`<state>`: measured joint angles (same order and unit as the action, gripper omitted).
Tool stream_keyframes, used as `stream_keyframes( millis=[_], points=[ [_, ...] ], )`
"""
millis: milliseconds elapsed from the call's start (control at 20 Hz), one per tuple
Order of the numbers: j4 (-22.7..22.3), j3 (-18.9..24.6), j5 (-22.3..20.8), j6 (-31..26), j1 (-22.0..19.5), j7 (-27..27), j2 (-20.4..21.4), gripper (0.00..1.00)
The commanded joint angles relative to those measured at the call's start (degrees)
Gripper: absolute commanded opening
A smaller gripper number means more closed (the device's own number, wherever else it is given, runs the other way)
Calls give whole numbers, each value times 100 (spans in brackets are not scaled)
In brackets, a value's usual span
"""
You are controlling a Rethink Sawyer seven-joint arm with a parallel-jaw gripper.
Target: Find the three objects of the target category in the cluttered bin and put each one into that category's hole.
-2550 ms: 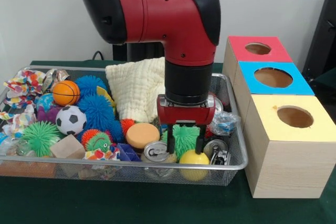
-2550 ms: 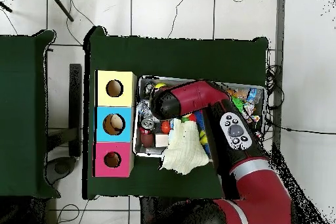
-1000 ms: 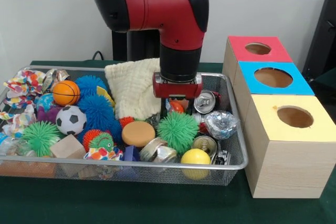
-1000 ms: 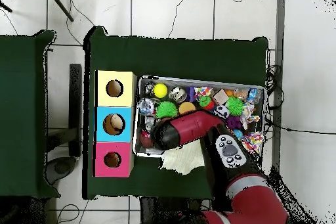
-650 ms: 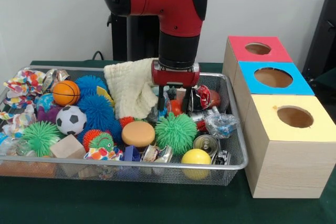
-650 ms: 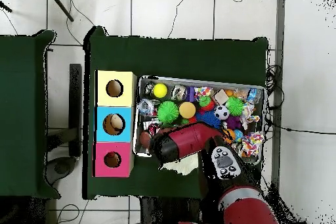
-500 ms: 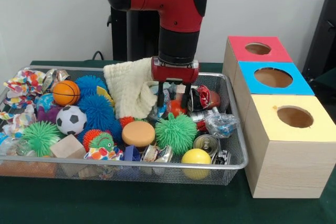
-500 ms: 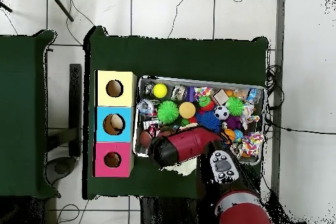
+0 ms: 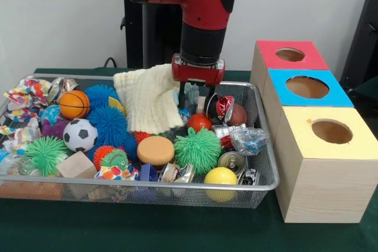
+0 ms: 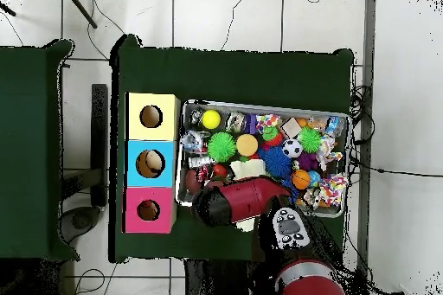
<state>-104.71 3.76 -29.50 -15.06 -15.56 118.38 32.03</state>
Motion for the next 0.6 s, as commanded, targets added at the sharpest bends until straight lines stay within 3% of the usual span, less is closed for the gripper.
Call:
stream_keyframes(
  millis=[50,300,600],
  points=[
    [313,169,202,-617,-48,217,-172,100],
    [1162,531,315,-1200,-99,-355,327,100],
    [1648,1102,561,-1995,-567,-869,213,100]
  ],
)
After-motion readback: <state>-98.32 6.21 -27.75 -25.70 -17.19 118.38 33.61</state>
